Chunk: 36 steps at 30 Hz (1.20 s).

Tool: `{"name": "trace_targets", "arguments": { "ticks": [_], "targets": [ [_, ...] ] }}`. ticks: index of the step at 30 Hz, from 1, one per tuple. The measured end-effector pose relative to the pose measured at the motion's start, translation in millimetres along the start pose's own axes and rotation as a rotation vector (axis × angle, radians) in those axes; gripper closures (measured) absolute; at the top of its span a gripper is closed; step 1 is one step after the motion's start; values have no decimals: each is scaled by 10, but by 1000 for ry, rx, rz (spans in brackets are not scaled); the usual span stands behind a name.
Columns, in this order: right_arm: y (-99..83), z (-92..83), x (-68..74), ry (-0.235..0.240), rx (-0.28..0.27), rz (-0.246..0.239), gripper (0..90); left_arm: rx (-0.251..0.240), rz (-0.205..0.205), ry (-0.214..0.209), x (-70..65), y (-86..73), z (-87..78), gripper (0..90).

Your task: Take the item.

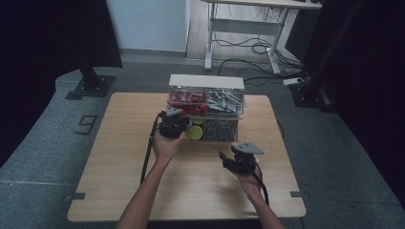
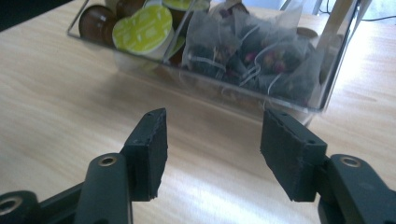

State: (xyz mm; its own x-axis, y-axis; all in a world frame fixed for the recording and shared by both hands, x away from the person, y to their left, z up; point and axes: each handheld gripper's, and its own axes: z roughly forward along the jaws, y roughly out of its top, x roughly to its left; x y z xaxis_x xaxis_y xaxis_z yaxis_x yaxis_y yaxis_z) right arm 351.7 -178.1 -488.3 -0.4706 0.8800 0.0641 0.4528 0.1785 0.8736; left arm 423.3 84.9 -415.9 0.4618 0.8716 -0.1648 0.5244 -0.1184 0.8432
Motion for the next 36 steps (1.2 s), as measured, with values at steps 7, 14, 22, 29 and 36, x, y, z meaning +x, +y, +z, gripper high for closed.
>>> {"name": "trace_targets", "arguments": {
  "ticks": [7, 14, 22, 29, 36],
  "targets": [
    [142, 99, -18, 17, -9, 2, 479, 3, 6, -3, -16, 15, 9, 899],
    [225, 219, -36, 31, -6, -1, 515, 5, 8, -6, -26, 20, 20, 899],
    [253, 341, -54, 37, -17, 21, 544, 6, 9, -5, -28, 24, 24, 899],
    [297, 427, -71, 35, -11, 28, 557, 6, 8, -5, -31, 23, 26, 899],
    [341, 507, -101, 33, 0, 32, 560, 6, 9, -7, -26, 21, 26, 899]
  ]
}}
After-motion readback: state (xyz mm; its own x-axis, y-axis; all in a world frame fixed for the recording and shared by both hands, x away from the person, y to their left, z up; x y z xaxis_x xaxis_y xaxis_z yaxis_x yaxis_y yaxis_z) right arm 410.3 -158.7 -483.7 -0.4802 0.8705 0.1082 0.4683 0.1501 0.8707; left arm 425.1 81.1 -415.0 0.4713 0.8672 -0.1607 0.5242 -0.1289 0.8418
